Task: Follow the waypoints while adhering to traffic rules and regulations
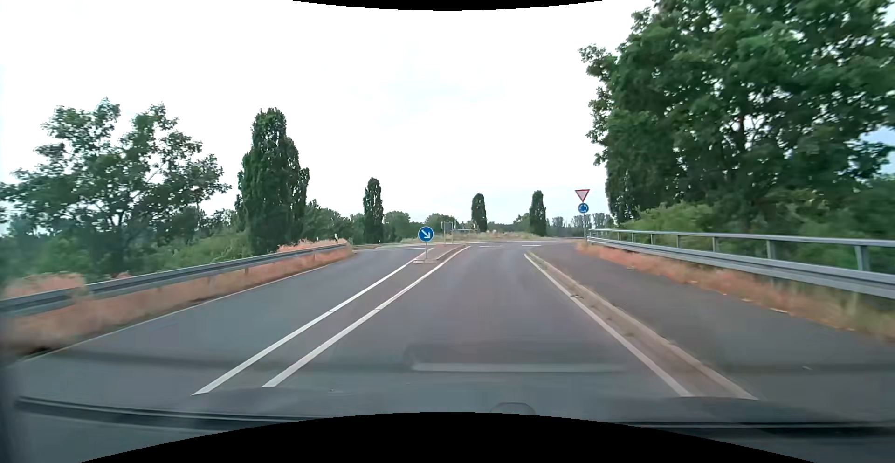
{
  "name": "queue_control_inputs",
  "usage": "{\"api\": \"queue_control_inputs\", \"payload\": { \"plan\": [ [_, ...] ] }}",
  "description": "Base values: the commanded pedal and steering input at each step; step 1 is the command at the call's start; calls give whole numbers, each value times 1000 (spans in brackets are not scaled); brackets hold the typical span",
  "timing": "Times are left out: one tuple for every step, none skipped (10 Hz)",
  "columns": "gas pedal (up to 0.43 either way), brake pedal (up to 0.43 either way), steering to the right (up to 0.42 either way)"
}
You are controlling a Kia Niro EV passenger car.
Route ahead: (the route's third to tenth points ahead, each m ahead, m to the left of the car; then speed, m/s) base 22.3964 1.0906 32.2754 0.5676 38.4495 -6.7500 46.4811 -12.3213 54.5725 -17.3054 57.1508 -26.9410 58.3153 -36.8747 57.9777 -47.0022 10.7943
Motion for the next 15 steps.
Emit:
{"api": "queue_control_inputs", "payload": {
  "plan": [
    [0, 195, 10],
    [0, 195, 9],
    [0, 201, 9],
    [0, 195, 9],
    [0, 195, 9],
    [0, 201, 9],
    [0, 195, 9],
    [0, 195, 9],
    [0, 201, 9],
    [0, 195, 9],
    [0, 195, 9],
    [0, 195, 11],
    [0, 195, 12],
    [0, 189, 15],
    [0, 171, 18]
  ]
}}
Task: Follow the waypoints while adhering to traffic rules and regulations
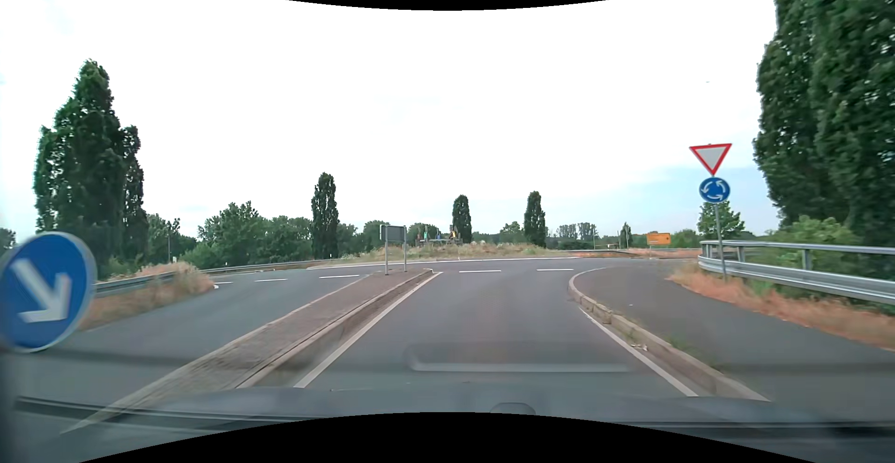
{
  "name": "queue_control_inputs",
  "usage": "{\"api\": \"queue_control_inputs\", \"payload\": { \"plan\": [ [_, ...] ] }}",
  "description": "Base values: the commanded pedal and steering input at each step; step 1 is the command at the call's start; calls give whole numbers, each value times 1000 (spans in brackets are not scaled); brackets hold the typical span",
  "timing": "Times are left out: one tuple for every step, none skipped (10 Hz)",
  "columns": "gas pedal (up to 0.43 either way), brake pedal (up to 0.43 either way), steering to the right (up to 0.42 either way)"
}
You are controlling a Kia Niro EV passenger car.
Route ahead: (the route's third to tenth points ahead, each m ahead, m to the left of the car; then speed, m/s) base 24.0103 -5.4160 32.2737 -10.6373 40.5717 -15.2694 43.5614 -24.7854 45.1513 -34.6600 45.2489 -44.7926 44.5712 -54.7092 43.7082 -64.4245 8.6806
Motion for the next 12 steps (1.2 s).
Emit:
{"api": "queue_control_inputs", "payload": {
  "plan": [
    [0, 165, 21],
    [0, 146, 26],
    [0, 104, 32],
    [0, 43, 38],
    [0, 0, 45],
    [0, 0, 54],
    [0, 0, 65],
    [0, 0, 73],
    [0, 0, 85],
    [8, 0, 96],
    [67, 0, 102],
    [98, 0, 109]
  ]
}}
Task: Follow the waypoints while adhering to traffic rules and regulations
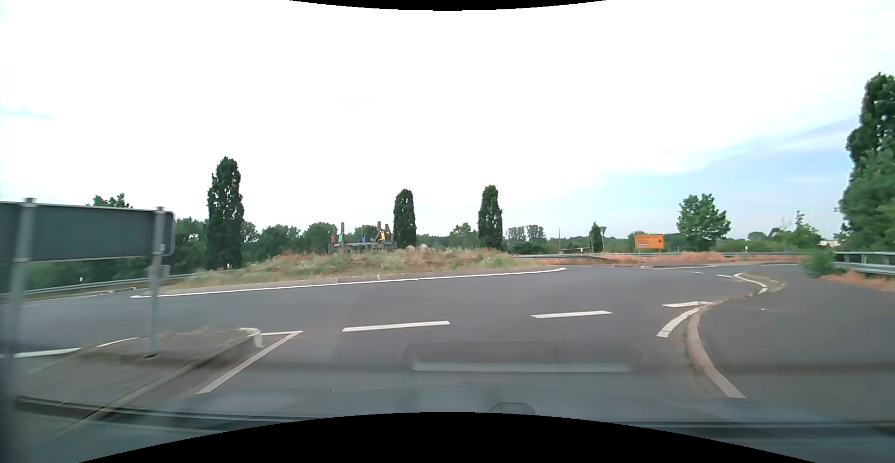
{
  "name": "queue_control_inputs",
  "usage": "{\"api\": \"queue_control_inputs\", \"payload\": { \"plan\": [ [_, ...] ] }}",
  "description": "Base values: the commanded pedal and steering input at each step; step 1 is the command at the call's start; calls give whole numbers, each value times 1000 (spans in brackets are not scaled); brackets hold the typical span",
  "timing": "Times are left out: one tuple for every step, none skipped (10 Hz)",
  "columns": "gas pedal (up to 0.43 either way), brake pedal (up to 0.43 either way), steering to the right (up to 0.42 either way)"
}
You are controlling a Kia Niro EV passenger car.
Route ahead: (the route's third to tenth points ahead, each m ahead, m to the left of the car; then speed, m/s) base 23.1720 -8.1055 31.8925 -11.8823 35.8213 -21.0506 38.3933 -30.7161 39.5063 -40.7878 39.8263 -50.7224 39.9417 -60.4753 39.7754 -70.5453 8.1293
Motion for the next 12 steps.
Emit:
{"api": "queue_control_inputs", "payload": {
  "plan": [
    [98, 0, 117],
    [98, 0, 121],
    [110, 0, 126],
    [118, 0, 129],
    [118, 0, 132],
    [130, 0, 133],
    [130, 0, 134],
    [130, 0, 136],
    [130, 0, 136],
    [130, 0, 136],
    [138, 0, 136],
    [138, 0, 136]
  ]
}}
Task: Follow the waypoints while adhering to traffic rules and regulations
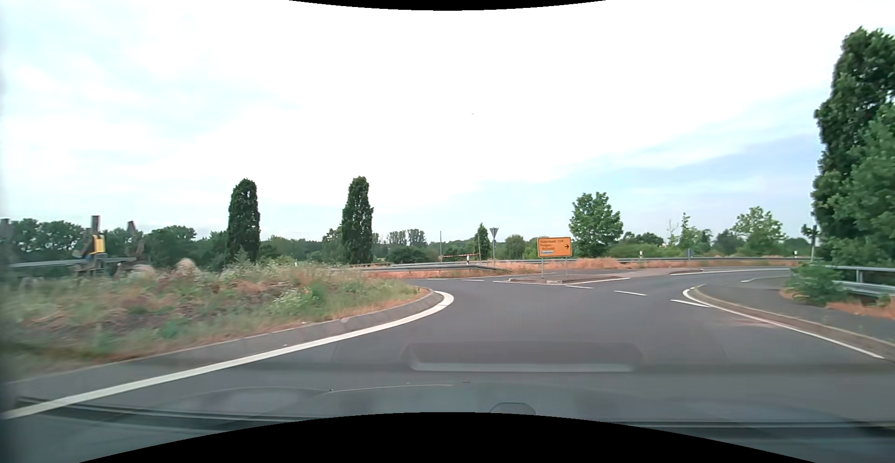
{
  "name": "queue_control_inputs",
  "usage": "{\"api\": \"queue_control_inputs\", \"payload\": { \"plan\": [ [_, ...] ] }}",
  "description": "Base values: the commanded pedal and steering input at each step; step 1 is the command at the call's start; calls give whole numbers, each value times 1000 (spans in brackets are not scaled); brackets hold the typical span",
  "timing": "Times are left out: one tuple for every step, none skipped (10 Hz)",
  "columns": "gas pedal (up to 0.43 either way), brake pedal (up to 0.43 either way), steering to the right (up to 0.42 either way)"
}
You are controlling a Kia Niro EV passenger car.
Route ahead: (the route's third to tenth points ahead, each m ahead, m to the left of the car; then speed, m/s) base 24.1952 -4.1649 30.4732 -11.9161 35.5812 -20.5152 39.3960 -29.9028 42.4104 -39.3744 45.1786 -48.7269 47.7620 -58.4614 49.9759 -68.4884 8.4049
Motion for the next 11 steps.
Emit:
{"api": "queue_control_inputs", "payload": {
  "plan": [
    [138, 0, 135],
    [138, 0, 135],
    [138, 0, 135],
    [138, 0, 135],
    [138, 0, 135],
    [138, 0, 134],
    [138, 0, 135],
    [138, 0, 134],
    [138, 0, 134],
    [138, 0, 134],
    [138, 0, 134]
  ]
}}
